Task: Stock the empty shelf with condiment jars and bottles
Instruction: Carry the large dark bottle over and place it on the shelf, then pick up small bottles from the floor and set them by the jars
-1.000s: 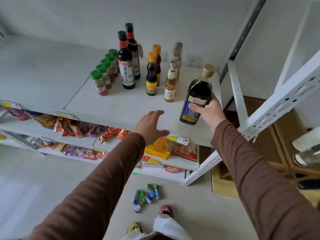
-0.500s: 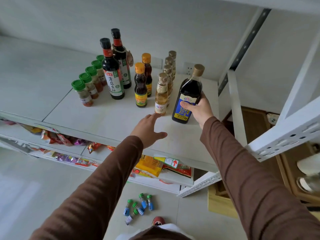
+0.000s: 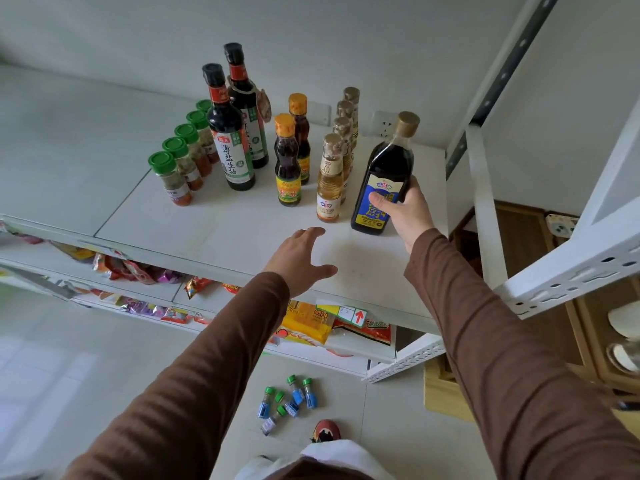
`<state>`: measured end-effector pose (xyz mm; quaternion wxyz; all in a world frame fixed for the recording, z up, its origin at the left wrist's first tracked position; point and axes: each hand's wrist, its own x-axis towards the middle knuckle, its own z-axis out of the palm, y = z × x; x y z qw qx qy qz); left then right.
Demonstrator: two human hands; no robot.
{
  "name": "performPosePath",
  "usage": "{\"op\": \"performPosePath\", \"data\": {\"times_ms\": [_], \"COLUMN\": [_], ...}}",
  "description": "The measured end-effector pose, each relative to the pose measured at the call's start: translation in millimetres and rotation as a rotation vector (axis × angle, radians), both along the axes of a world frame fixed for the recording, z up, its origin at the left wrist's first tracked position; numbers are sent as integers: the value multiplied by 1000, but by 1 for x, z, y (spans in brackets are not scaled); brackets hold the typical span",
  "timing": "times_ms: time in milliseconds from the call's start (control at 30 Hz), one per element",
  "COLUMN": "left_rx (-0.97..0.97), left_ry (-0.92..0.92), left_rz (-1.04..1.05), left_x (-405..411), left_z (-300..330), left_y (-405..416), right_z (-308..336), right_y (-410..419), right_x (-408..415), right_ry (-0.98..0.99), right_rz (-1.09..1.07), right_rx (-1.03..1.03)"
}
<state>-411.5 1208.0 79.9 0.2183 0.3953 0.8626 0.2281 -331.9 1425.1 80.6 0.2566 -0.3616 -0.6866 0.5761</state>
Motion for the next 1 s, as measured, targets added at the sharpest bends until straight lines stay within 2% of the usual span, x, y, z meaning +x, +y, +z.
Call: {"op": "performPosePath", "data": {"times_ms": [267,433,633,800,1000], "left_rx": [38,83,64,32,-61], "left_ry": [8,-21,9,-52,-82], "left_rz": [-25,-30,-55,-50,3], "left_x": [1,1,9,25,42], "left_z": [-7,-16,-43,-78,-132], "left_y": [-54,-124,-205,-243,-260], "right_z": [-14,-21,-44,-86,-145], "right_y": [-65,-155,-278,-326,-338], "right_x": [37,62,78,93,111], "right_ry": [-64,-226,-298,-341,-436], "right_rz": [-118,-131,-25,66,172], "right_rx": [23,293,555,548,439]}}
